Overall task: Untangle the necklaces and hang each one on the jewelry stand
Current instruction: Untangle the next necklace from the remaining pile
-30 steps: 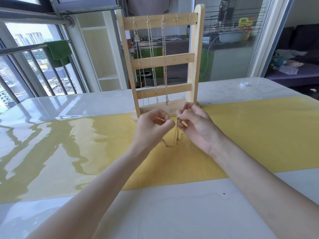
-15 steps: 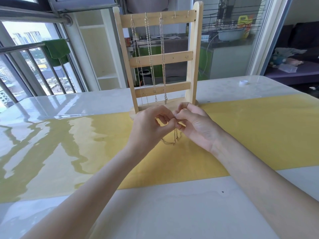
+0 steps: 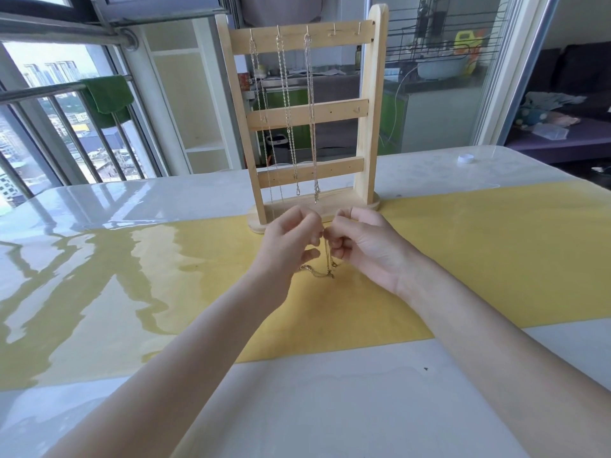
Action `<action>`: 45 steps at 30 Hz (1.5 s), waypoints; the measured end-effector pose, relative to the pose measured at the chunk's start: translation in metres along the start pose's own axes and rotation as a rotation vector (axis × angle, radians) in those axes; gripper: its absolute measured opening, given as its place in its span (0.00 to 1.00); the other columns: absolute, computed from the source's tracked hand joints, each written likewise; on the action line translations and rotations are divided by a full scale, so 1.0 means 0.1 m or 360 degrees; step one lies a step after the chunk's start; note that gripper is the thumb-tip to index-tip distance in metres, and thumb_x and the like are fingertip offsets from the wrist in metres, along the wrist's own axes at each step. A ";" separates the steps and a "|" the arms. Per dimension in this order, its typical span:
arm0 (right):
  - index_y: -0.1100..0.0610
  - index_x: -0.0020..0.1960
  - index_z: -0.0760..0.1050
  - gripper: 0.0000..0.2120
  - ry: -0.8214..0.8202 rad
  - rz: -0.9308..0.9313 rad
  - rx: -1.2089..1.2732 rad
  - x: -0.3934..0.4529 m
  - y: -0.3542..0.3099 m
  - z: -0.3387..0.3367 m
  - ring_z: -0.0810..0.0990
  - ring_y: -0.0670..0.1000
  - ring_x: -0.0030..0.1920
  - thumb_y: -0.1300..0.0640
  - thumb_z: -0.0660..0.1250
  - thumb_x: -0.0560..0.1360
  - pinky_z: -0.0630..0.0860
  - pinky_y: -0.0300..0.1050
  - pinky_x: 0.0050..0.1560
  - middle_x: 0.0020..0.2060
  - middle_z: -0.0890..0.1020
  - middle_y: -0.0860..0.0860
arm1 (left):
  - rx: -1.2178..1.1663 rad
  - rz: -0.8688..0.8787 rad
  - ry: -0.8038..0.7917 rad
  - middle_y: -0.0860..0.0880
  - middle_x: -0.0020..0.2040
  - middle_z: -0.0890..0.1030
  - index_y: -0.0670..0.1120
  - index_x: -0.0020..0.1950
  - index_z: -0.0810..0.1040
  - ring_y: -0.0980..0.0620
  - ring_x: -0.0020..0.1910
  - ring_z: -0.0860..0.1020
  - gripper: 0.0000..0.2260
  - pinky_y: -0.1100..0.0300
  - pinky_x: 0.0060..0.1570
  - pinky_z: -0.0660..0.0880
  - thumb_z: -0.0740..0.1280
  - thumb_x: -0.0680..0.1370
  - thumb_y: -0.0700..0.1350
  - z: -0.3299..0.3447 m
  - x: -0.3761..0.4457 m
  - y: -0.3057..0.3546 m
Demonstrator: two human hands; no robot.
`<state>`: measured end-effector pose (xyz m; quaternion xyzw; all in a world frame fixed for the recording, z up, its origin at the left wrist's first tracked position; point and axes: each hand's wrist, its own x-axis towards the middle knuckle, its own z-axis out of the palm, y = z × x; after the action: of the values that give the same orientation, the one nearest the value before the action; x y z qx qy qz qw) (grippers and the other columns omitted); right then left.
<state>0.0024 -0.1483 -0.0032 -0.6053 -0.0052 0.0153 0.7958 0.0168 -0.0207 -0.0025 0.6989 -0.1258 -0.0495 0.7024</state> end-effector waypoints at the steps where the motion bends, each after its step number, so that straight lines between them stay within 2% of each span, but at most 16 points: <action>1: 0.57 0.38 0.66 0.12 -0.0006 0.0018 -0.0013 0.00 0.01 0.01 0.66 0.48 0.30 0.73 0.60 0.73 0.64 0.39 0.32 0.27 0.71 0.51 | -0.0142 -0.0092 0.0031 0.54 0.32 0.73 0.47 0.34 0.71 0.56 0.34 0.71 0.11 0.65 0.36 0.71 0.61 0.76 0.38 -0.01 0.01 0.00; 3: 0.57 0.37 0.67 0.12 -0.0020 0.0060 0.0050 -0.01 0.02 0.01 0.66 0.48 0.31 0.73 0.60 0.73 0.64 0.39 0.31 0.29 0.70 0.52 | -0.0241 -0.0143 0.0104 0.52 0.35 0.76 0.47 0.36 0.71 0.57 0.33 0.72 0.09 0.66 0.36 0.72 0.61 0.77 0.38 -0.04 0.02 0.00; 6: 0.57 0.36 0.67 0.13 -0.0002 0.0070 0.0158 0.01 0.00 -0.01 0.66 0.48 0.31 0.72 0.60 0.74 0.64 0.38 0.31 0.29 0.71 0.52 | -0.0263 -0.0088 0.0163 0.52 0.34 0.78 0.45 0.40 0.70 0.59 0.31 0.75 0.07 0.67 0.35 0.73 0.61 0.77 0.37 -0.06 0.02 0.00; 10: 0.58 0.34 0.66 0.13 0.0108 0.0096 0.0179 0.01 0.01 -0.04 0.68 0.49 0.30 0.71 0.60 0.74 0.66 0.39 0.30 0.30 0.71 0.53 | -0.0351 -0.0151 0.0145 0.53 0.31 0.76 0.45 0.39 0.71 0.58 0.30 0.75 0.07 0.65 0.37 0.74 0.60 0.77 0.37 -0.09 0.04 0.06; 14: 0.60 0.34 0.67 0.13 0.0217 0.0086 0.0358 0.01 -0.02 -0.09 0.71 0.50 0.30 0.73 0.58 0.73 0.71 0.40 0.31 0.33 0.71 0.54 | -0.0493 -0.0309 0.0135 0.50 0.30 0.74 0.43 0.37 0.72 0.55 0.30 0.76 0.08 0.63 0.40 0.78 0.61 0.76 0.37 -0.11 0.04 0.07; 17: 0.60 0.33 0.67 0.14 0.0241 0.0086 0.0541 0.02 -0.04 -0.11 0.75 0.51 0.30 0.74 0.58 0.72 0.73 0.38 0.29 0.32 0.70 0.55 | -0.0793 -0.0450 0.0023 0.50 0.30 0.73 0.43 0.40 0.71 0.54 0.31 0.77 0.05 0.60 0.45 0.78 0.61 0.76 0.37 -0.12 0.04 0.08; 20: 0.60 0.34 0.67 0.13 0.0271 0.0099 0.0642 0.02 -0.05 -0.11 0.76 0.49 0.27 0.75 0.58 0.73 0.71 0.36 0.26 0.32 0.70 0.55 | -0.1036 -0.0451 -0.0160 0.51 0.29 0.71 0.44 0.41 0.69 0.55 0.29 0.75 0.05 0.61 0.46 0.78 0.59 0.76 0.37 -0.12 0.02 0.11; 23: 0.59 0.36 0.67 0.13 0.0354 0.0078 0.0403 0.00 -0.04 -0.10 0.74 0.47 0.24 0.74 0.60 0.73 0.67 0.35 0.24 0.31 0.70 0.54 | -0.0718 -0.0319 -0.0220 0.51 0.28 0.68 0.45 0.41 0.68 0.56 0.26 0.70 0.10 0.63 0.41 0.76 0.59 0.77 0.32 -0.10 0.01 0.10; 26: 0.58 0.39 0.67 0.11 0.0412 -0.0041 0.0096 -0.02 -0.02 -0.07 0.73 0.47 0.24 0.73 0.62 0.73 0.66 0.36 0.24 0.30 0.70 0.51 | -0.0183 -0.0118 -0.0098 0.52 0.30 0.67 0.45 0.42 0.70 0.57 0.26 0.70 0.12 0.62 0.39 0.70 0.60 0.75 0.27 -0.08 0.03 0.02; 30: 0.59 0.38 0.68 0.09 0.0483 -0.0324 -0.0381 -0.05 -0.03 -0.01 0.73 0.48 0.25 0.71 0.63 0.71 0.65 0.39 0.23 0.31 0.71 0.50 | 0.0477 0.0181 0.0092 0.57 0.26 0.64 0.47 0.42 0.71 0.58 0.25 0.64 0.13 0.60 0.32 0.65 0.60 0.74 0.29 -0.06 0.02 -0.06; 32: 0.57 0.36 0.69 0.10 0.0575 -0.0448 -0.0585 -0.07 -0.02 0.01 0.73 0.49 0.25 0.70 0.64 0.69 0.66 0.40 0.23 0.30 0.72 0.49 | 0.0664 0.0292 0.0139 0.55 0.26 0.64 0.49 0.41 0.71 0.56 0.26 0.64 0.13 0.62 0.29 0.65 0.62 0.74 0.31 -0.06 0.02 -0.07; 35: 0.57 0.36 0.69 0.10 0.0718 -0.0540 -0.0627 -0.07 -0.02 -0.02 0.72 0.50 0.23 0.69 0.65 0.69 0.66 0.40 0.23 0.28 0.72 0.48 | 0.0851 0.0400 0.0205 0.52 0.29 0.65 0.49 0.43 0.71 0.54 0.27 0.64 0.10 0.69 0.25 0.63 0.64 0.75 0.33 -0.07 0.02 -0.08; 37: 0.57 0.36 0.69 0.10 0.0808 -0.0568 -0.0589 -0.07 -0.03 -0.05 0.72 0.50 0.24 0.69 0.64 0.69 0.67 0.41 0.23 0.28 0.72 0.47 | 0.0946 0.0455 0.0225 0.50 0.31 0.66 0.46 0.45 0.71 0.54 0.28 0.65 0.06 0.70 0.25 0.62 0.64 0.77 0.36 -0.07 0.01 -0.09; 39: 0.58 0.38 0.70 0.09 0.0850 -0.0567 -0.0539 -0.07 -0.03 -0.08 0.74 0.47 0.24 0.69 0.64 0.70 0.68 0.40 0.22 0.29 0.72 0.47 | 0.0880 0.0391 0.0211 0.49 0.32 0.68 0.45 0.45 0.72 0.54 0.28 0.65 0.03 0.71 0.23 0.63 0.63 0.79 0.40 -0.08 0.02 -0.09; 42: 0.57 0.37 0.69 0.09 0.0853 -0.0570 -0.0542 -0.06 -0.01 -0.08 0.77 0.46 0.25 0.70 0.64 0.71 0.67 0.39 0.21 0.30 0.72 0.47 | 0.0523 0.0089 0.0115 0.51 0.29 0.66 0.45 0.40 0.73 0.56 0.24 0.63 0.11 0.69 0.22 0.62 0.60 0.81 0.47 -0.06 0.02 -0.05; 45: 0.56 0.37 0.69 0.10 0.0839 -0.0602 -0.0593 -0.06 0.00 -0.06 0.78 0.48 0.25 0.70 0.64 0.70 0.68 0.39 0.21 0.27 0.73 0.46 | 0.0324 -0.0127 0.0018 0.53 0.25 0.68 0.44 0.36 0.76 0.56 0.22 0.63 0.21 0.65 0.26 0.60 0.55 0.83 0.52 -0.04 0.00 0.02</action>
<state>-0.0031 -0.1544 -0.0052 -0.7114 0.0855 -0.2895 0.6347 0.0174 -0.0168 -0.0007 0.7714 -0.0983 -0.0606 0.6258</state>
